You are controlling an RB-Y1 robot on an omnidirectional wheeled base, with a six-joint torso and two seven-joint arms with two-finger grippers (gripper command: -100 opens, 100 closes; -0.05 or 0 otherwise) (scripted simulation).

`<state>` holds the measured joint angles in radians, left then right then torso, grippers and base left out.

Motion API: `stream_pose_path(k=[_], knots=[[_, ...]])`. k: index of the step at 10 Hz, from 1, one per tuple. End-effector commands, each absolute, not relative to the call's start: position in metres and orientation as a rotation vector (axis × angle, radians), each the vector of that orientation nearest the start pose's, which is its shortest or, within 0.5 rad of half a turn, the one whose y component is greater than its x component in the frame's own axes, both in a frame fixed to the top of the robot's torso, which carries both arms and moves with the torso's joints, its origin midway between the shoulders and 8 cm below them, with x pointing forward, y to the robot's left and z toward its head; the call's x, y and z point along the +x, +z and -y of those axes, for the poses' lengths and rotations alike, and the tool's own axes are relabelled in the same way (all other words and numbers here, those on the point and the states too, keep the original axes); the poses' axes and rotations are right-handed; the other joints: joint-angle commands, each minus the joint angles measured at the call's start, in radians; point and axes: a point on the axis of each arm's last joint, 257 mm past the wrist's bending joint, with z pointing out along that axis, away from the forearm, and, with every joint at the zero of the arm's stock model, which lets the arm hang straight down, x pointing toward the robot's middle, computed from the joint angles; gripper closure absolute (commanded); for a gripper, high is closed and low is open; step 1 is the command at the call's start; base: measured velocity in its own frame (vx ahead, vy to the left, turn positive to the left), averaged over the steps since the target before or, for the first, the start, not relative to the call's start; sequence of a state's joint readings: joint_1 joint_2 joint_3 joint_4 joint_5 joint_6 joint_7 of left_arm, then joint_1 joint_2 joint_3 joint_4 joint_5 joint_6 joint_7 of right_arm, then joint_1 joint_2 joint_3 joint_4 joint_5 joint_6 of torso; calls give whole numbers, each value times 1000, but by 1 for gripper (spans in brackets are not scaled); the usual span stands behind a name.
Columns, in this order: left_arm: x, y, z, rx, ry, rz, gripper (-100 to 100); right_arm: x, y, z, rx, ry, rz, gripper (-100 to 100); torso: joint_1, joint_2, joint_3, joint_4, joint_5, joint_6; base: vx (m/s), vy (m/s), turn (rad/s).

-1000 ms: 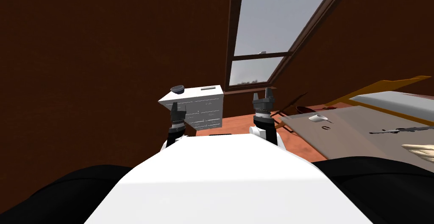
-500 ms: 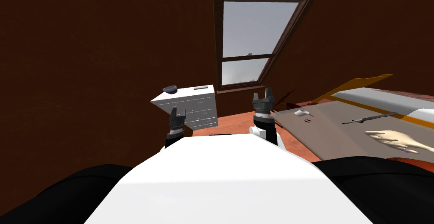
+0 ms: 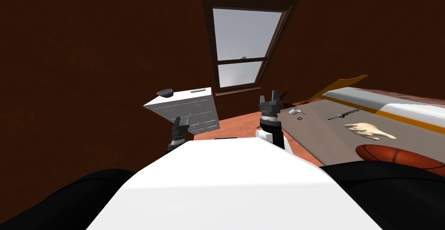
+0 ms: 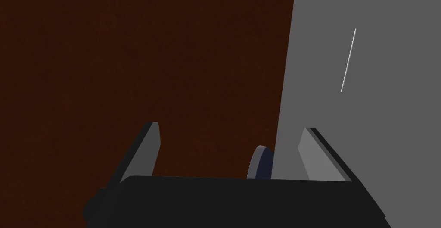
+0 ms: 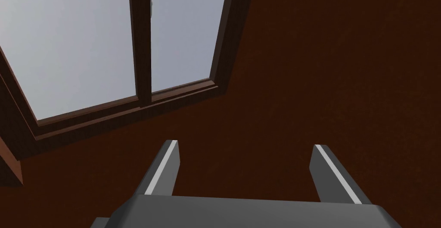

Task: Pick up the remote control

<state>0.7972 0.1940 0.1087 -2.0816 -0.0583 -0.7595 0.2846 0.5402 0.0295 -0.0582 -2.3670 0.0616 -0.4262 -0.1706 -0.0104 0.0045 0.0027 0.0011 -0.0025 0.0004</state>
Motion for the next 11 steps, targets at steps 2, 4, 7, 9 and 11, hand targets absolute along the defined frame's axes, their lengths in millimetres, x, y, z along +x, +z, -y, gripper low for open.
stream_pose_path(k=[2, 4, 7, 9, 11], knots=[[264, -122, -337, -815, -1316, -939, -100, 333, 37, 298, 717, 1338, -589, 0, 1, -1, 0, 0, 0, 0, -28, -174, -116], [261, -122, -337, -834, -1341, -932, -100, 333, 37, 298, 717, 1338, -589, 0, 1, -1, 0, 0, 0, -1, -17, -109, -29], [226, -156, -359, -915, -1325, -1009, -100, 333, 37, 298, 717, 1338, -589, 0, 4, -2, -1, 0, 0, 0, -15, -144, -160], [225, -157, -359, -946, -1360, -995, -100, 333, 37, 298, 717, 1338, -589, 0, 3, -2, -1, 0, 0, 0, 4, -96, -56], [204, -172, -372, -1003, -1352, -1035, -100, 333, 37, 298, 717, 1338, -590, 0, 6, -3, -2, -1, 1, 0, 19, -104, -165]])
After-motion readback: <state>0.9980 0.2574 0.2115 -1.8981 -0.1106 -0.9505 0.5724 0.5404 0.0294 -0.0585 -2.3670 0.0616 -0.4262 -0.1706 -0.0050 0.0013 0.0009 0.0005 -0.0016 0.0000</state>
